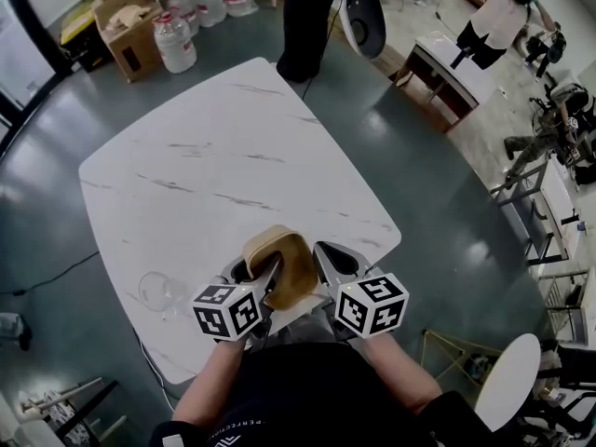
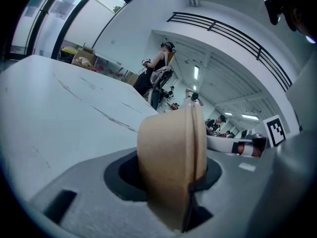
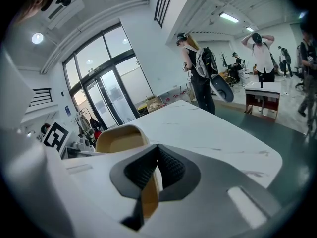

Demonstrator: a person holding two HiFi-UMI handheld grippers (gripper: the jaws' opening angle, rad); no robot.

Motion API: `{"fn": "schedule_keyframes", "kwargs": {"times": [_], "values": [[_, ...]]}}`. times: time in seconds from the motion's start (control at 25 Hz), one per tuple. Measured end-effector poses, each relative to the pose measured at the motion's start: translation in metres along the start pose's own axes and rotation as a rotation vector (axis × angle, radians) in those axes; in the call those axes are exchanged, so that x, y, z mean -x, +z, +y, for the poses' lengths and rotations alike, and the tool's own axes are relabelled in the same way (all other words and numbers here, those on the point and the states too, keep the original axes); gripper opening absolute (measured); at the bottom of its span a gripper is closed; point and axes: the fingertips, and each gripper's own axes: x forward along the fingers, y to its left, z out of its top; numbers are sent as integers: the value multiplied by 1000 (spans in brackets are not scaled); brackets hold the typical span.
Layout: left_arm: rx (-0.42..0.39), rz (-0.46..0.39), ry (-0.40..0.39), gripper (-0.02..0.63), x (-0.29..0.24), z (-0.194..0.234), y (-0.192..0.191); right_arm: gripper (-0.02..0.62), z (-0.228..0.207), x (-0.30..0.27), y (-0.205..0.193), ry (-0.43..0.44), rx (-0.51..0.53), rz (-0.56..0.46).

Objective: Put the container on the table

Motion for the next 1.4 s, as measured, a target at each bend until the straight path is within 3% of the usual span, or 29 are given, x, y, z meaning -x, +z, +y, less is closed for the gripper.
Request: {"fn": "schedule_keyframes", "kwargs": {"times": [0.24, 0.56, 0.76, 0.88, 1.08, 1.32, 1.4], "values": [[-26, 2, 24, 184, -4, 4, 2, 0, -9, -2, 0, 3, -10, 8], [-200, 8, 172, 258, -3, 18, 4, 0, -9, -6, -4, 24, -14, 24], [-237, -44, 280, 438, 1, 32, 13, 0, -8, -8, -5, 37, -10, 31], [-252, -63, 311, 479, 4, 36, 18, 0, -7, -8, -6, 42, -6, 38], [-239, -88, 306, 455, 12, 33, 20, 0, -4, -9, -8, 55, 4, 46], [-230, -124, 323, 335, 36, 35, 23, 0, 1, -10, -8, 71, 18, 48], [-232, -156, 330, 269, 47, 35, 28, 0, 3, -9, -8, 72, 16, 46]]}}
